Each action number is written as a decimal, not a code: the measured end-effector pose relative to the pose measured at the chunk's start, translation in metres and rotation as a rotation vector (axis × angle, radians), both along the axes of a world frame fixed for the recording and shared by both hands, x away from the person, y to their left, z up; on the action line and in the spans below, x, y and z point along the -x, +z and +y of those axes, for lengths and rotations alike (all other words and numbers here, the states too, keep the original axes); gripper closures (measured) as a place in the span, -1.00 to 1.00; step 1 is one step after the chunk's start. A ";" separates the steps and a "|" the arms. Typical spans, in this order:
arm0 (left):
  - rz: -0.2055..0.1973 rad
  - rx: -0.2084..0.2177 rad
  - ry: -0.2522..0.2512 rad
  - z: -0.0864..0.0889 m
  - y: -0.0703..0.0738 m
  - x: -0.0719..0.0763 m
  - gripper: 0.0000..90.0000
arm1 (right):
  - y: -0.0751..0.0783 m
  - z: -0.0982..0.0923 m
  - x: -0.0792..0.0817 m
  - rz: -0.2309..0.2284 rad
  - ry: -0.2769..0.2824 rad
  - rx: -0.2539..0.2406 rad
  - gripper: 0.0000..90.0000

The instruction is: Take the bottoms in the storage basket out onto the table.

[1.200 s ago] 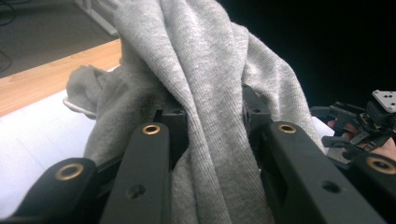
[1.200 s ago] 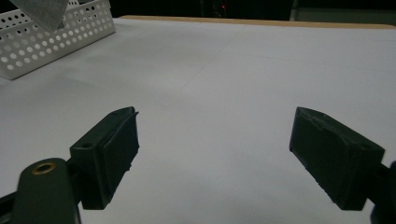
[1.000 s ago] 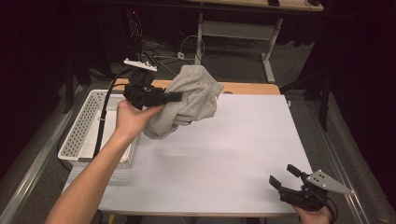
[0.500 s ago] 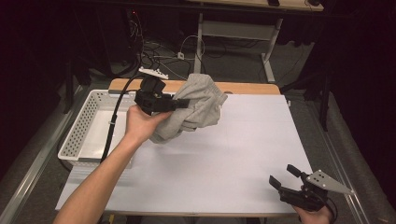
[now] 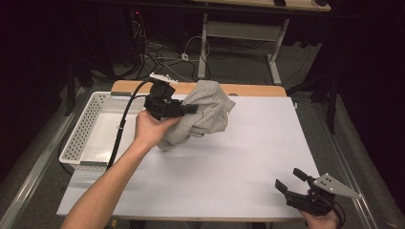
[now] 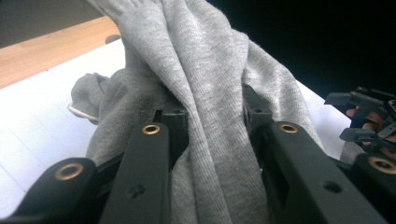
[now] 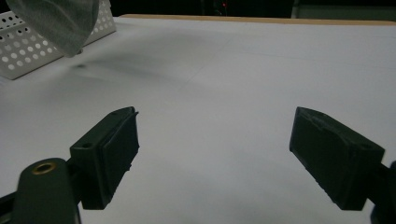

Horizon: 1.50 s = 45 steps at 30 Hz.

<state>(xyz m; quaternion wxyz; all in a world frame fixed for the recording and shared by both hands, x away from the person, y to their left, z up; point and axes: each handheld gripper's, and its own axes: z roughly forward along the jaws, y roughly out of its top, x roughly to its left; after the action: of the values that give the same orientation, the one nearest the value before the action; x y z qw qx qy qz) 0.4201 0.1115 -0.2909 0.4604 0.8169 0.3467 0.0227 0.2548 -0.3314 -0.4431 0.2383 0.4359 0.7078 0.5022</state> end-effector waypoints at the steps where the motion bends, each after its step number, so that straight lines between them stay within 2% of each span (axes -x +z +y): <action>1: 0.000 -0.004 0.000 -0.001 -0.001 0.000 0.52 | 0.000 0.000 0.000 0.000 0.000 0.000 -0.64; 6: 0.003 -0.019 0.003 -0.004 -0.007 -0.002 0.52 | 0.000 0.000 0.000 0.001 0.002 -0.001 -0.64; 14: 0.016 -0.013 0.014 -0.006 -0.015 -0.006 0.52 | 0.000 0.000 0.000 0.003 0.001 -0.003 -0.64; 20: 0.010 -0.012 0.035 -0.008 -0.021 -0.009 0.56 | 0.000 0.000 0.000 0.004 0.001 -0.002 -0.64; 23: 0.004 -0.027 0.030 -0.010 -0.024 -0.010 0.67 | 0.000 0.000 -0.001 0.003 0.003 -0.004 -0.64; 28: 0.016 -0.034 0.039 -0.012 -0.033 -0.015 0.74 | 0.000 0.000 0.000 0.002 0.003 -0.003 -0.64; 34: 0.018 -0.039 0.042 -0.017 -0.043 -0.020 0.74 | 0.000 -0.001 0.000 0.002 0.004 -0.003 -0.64; 38: 0.006 -0.056 0.044 -0.021 -0.048 -0.022 0.74 | 0.000 0.000 0.000 0.002 0.005 -0.003 -0.64; 45: 0.014 -0.068 0.060 -0.028 -0.060 -0.029 0.74 | 0.000 0.000 0.000 0.001 0.006 -0.004 -0.64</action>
<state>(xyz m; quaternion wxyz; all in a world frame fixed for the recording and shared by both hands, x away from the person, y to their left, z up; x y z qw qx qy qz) 0.4490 0.0838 -0.3505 0.4289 0.8215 0.3732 0.0424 0.2550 -0.3319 -0.4434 0.2358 0.4344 0.7082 0.5041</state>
